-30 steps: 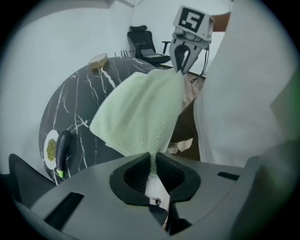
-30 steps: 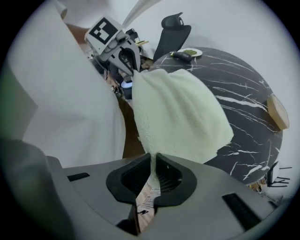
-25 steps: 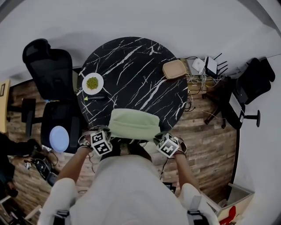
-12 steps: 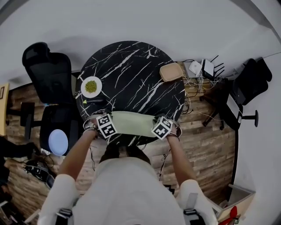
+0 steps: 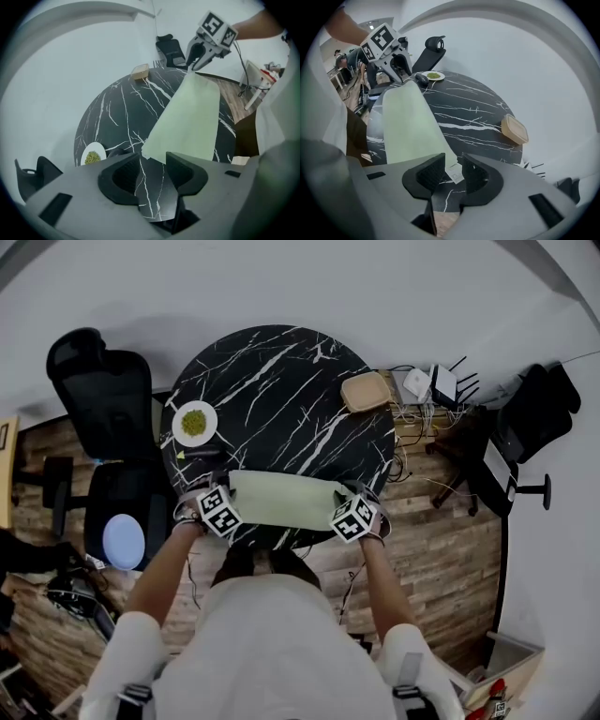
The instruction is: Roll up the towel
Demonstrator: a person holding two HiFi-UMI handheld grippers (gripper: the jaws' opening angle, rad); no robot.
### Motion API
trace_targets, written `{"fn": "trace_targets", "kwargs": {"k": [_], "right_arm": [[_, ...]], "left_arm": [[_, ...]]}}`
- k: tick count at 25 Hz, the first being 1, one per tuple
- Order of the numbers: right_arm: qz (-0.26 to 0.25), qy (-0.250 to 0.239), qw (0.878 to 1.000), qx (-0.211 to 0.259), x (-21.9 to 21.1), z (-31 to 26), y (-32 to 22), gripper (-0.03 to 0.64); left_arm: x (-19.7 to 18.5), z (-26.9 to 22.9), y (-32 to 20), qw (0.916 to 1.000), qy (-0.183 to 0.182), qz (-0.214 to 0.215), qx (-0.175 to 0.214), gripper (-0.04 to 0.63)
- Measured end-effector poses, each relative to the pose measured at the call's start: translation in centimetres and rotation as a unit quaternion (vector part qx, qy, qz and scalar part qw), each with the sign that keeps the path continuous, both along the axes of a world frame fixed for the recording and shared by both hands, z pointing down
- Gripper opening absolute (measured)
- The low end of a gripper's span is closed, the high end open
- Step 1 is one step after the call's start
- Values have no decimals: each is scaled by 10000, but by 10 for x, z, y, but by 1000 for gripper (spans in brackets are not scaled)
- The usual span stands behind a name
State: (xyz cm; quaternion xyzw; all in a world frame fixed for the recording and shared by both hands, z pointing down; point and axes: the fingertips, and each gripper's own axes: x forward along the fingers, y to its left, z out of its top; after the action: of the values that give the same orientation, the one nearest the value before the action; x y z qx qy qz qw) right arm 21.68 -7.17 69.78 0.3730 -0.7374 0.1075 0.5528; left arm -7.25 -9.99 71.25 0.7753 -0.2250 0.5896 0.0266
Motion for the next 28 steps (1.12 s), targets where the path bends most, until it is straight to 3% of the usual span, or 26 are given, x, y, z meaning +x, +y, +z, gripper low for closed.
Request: {"fn": "trace_targets", "kwargs": {"k": [4,7,8,9,10,12,15,17,18,19,20,22,24,28], "right_arm": [[225,-39,9997,71,13,-4,7,101],[307,-129,9992,233,13,-10,7,100],[361,-233,9980,471,10,-19,3,95],[438,-404,9945,859,6,-35,-4,78],[527,-643,9874,1348,0,-57,-12,40],[704,-1205,9651,2214,-12,-102,-23,7],[914,-2021,9325,2851,-30,-163,-29,-5],[1050,-2621,9060,3154,-38,-202,-31,-6],[1123,-2901,8908,3311,-39,-222,-32,-6],[1184,-3139,8761,3463,-39,-240,-32,-6],[1220,-3314,8635,3600,-38,-256,-32,-6],[1189,-3490,8479,3809,-37,-283,-32,-8],[1032,-3552,8418,3931,-40,-303,-29,-8],[770,-3574,8393,4025,-53,-325,-23,-8]], "left_arm": [[-15,-10,-2,9991,179,-365,124,152],[-20,-23,-6,9973,346,-576,298,96],[-18,-30,-9,9953,553,-710,350,61],[-13,-40,-12,9914,905,-875,359,15],[-6,-54,-14,9843,1384,-1051,313,10],[12,-90,-17,9586,2503,-1343,176,5],[26,-164,-26,9019,3936,-1714,472,3],[26,-215,-31,8584,4656,-1995,813,3],[26,-236,-31,8410,4912,-2052,966,3],[26,-253,-30,8305,5063,-2037,1113,3],[27,-266,-29,8276,5108,-1958,1258,3],[30,-284,-26,8361,4992,-1668,1545,3],[29,-295,-23,8440,4839,-1433,1813,3],[23,-302,-19,8392,4894,-1437,1884,3]]}}
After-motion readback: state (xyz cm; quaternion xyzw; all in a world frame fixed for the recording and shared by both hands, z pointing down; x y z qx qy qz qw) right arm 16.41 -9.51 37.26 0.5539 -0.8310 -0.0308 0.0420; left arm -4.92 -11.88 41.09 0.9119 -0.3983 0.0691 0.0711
